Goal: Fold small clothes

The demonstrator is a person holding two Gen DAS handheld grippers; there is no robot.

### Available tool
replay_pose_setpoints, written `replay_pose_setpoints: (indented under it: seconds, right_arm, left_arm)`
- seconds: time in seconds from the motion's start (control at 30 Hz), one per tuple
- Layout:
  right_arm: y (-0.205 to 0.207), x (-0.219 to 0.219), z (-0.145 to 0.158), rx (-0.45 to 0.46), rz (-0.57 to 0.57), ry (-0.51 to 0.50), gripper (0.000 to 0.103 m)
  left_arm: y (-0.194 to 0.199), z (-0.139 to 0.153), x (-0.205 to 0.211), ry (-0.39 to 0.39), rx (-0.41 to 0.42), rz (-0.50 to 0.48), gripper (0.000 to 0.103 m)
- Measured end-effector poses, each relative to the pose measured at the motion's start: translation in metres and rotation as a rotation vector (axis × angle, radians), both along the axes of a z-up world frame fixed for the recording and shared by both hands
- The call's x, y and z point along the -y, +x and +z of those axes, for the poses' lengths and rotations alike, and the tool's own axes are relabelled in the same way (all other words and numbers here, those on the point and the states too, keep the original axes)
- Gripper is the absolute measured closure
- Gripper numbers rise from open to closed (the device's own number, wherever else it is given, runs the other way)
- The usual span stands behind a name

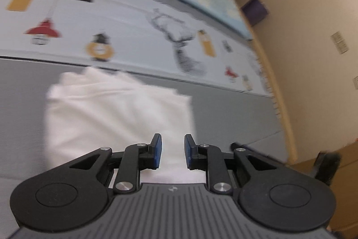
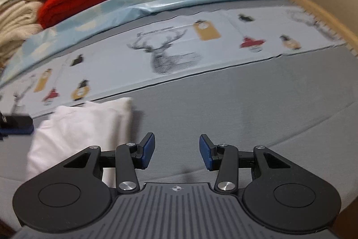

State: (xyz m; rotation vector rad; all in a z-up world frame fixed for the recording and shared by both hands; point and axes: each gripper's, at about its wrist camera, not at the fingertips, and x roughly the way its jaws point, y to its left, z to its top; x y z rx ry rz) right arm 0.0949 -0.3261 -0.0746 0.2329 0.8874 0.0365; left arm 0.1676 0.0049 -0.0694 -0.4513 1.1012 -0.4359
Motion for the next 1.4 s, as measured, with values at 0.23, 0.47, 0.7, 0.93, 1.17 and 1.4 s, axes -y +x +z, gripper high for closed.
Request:
replay_pose_setpoints:
  seconds: [0.23,0.47,0.7,0.93,1.17,1.4]
  right_arm:
    - [0.015,-0.044,-0.022,-0.177,0.130,0.238,0.055]
    - [0.010,-0.060,-0.029,-0.250,0.199,0.201,0.072]
    - [-0.013,-0.030,0.001,-0.087,0.220,0.281,0.092]
    - [-0.010,-0.024,-0.029,-0.286,0.189,0.088,0.090]
    - [0.000,-0.016,-0.019,-0.142,0.089,0.135,0.063]
    - [0.036,-0.015,-0.027,-0.112,-0.052,0.199,0.058]
  left_arm:
    - [-0.020,-0.003,-0.038,0.119,-0.030,-0.072,0.081]
    - [-0.030,-0.013,-0.034,0.193,-0.039,-0.141,0.079]
    - [-0.040,-0.024,-0.002,0.201,-0.041,-0.263,0.079]
    - [-0.057,-0.082,0.030,0.368,-0.141,-0.468,0.079]
    - [-0.062,-0.085,-0.002,0.224,-0.104,-0.430,0.078]
    - [-0.045,-0.058,-0.049,0.080,-0.010,-0.240,0.072]
